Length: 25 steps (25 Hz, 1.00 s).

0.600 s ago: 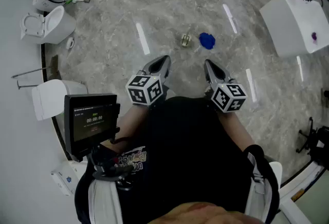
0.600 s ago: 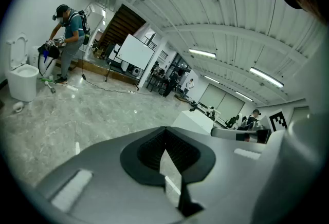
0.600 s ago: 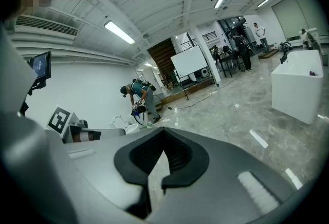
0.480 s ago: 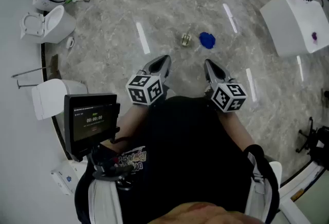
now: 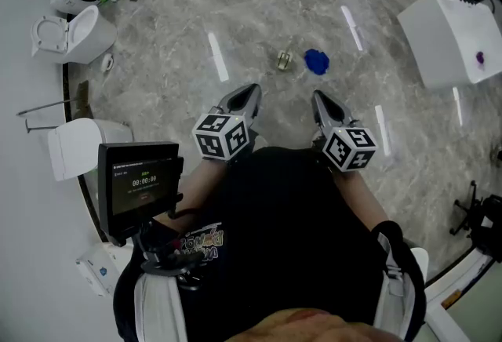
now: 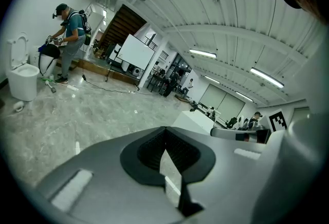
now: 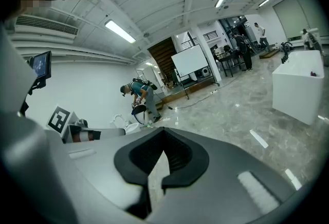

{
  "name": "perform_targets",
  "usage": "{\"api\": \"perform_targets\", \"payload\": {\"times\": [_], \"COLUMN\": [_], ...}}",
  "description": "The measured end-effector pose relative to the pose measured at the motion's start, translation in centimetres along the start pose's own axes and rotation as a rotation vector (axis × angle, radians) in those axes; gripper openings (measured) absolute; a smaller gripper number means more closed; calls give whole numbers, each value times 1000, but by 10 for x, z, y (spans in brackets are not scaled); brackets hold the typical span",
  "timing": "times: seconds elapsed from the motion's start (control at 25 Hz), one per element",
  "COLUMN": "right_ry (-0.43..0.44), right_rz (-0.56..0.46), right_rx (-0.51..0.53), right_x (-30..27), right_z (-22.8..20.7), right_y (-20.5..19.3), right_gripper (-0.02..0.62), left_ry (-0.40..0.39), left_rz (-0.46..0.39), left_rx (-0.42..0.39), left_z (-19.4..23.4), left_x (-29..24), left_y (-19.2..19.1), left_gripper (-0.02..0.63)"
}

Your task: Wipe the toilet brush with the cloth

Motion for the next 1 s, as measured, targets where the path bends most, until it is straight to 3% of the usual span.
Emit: {"api": "perform_targets", "payload": {"times": [1.0], "right_ry": [22], "right_rz": [-13], "right_rx": [7], "right_x": [0], "right_z": [3], "right_y": [3], "right_gripper": [2], "left_ry": [2], "left_rz": [3], "left_rx": [10], "left_z": [1], "left_x": [0], "left_y": [-2], "left_gripper": [3]}}
Point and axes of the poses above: the fingertips, and each gripper's own axes: x backward along the fingers, z to its left, y out of its top, the point moved 3 cm from there along x, backward along the fingers, and after that the axes turned 11 degrees about x, right-handed, at the moved point
